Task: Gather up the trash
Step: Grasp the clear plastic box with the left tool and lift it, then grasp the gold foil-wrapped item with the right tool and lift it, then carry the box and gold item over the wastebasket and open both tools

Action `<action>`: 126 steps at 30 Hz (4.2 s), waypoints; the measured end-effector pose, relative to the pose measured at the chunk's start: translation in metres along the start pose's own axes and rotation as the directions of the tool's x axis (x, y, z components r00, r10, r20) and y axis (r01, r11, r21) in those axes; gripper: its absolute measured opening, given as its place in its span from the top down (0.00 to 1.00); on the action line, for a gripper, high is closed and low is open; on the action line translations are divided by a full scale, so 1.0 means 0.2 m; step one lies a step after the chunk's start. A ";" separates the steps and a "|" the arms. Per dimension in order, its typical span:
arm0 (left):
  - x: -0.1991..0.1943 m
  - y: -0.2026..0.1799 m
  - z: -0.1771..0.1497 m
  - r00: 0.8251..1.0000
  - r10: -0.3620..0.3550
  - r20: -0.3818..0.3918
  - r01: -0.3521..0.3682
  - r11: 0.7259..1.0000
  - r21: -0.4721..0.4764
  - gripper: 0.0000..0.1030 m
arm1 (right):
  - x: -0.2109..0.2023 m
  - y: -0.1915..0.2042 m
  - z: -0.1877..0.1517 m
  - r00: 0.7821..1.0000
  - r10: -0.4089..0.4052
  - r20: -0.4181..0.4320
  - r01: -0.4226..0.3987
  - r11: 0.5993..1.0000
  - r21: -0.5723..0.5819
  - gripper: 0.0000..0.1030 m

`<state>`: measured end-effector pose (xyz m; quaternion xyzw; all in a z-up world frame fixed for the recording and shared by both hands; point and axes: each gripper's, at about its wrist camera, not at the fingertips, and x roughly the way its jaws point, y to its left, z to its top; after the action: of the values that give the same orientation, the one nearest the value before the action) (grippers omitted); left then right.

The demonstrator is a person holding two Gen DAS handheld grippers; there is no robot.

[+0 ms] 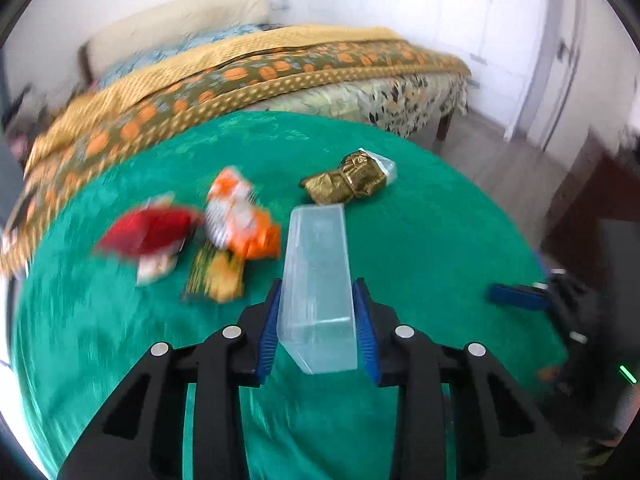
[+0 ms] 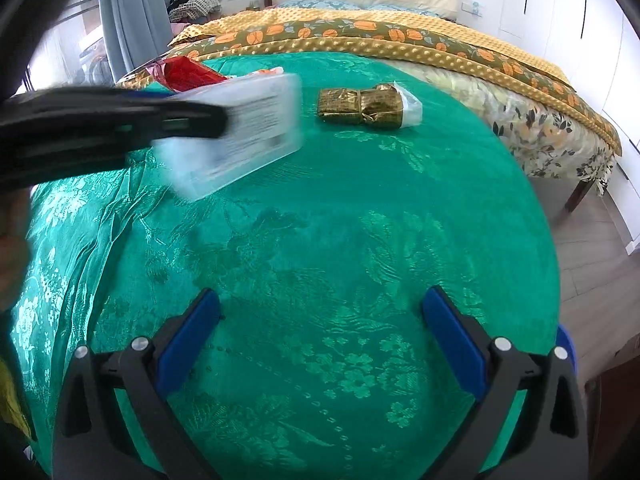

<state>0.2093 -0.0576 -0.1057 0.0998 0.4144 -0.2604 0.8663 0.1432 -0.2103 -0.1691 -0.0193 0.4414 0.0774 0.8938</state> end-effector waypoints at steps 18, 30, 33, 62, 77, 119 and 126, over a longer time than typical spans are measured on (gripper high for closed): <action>-0.39 0.60 -0.49 0.997 0.003 0.073 0.028 0.908 -0.417 0.11 | 0.00 0.00 0.00 1.000 -0.018 0.004 0.018 1.000 0.001 0.05; -0.05 0.26 -0.37 0.990 0.135 -0.031 -0.138 0.984 -0.113 0.20 | 0.00 0.01 0.00 1.000 -0.028 0.007 0.028 1.000 0.001 0.04; -0.06 0.36 -0.38 0.992 0.121 -0.034 -0.126 0.971 -0.204 0.40 | -0.01 0.01 0.00 1.000 -0.028 0.007 0.028 1.000 0.003 0.05; -0.11 0.46 -0.53 0.976 0.201 -0.084 -0.215 0.947 -0.237 0.05 | 0.30 -0.34 0.63 0.857 0.499 -0.127 -0.469 0.858 0.209 0.41; -0.11 0.45 -0.53 0.974 0.208 -0.088 -0.223 0.947 -0.231 0.05 | 0.40 -0.02 0.74 0.976 0.133 -0.175 -0.169 0.963 -0.208 0.36; -0.23 -0.19 -0.23 0.996 -0.094 -0.002 0.094 0.992 -0.082 0.40 | -0.38 -0.37 0.12 0.981 0.185 -0.058 -0.184 0.983 0.016 0.63; -0.03 -0.75 -0.04 0.961 -0.273 -0.040 0.274 0.962 0.001 0.40 | -0.48 -1.04 -0.08 0.999 -0.009 -0.031 0.015 0.979 0.205 0.63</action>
<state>0.1211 -0.1792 -0.1004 0.0494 0.4404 -0.3768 0.8134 0.1059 -0.4291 -0.1099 0.0692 0.4602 0.0255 0.8847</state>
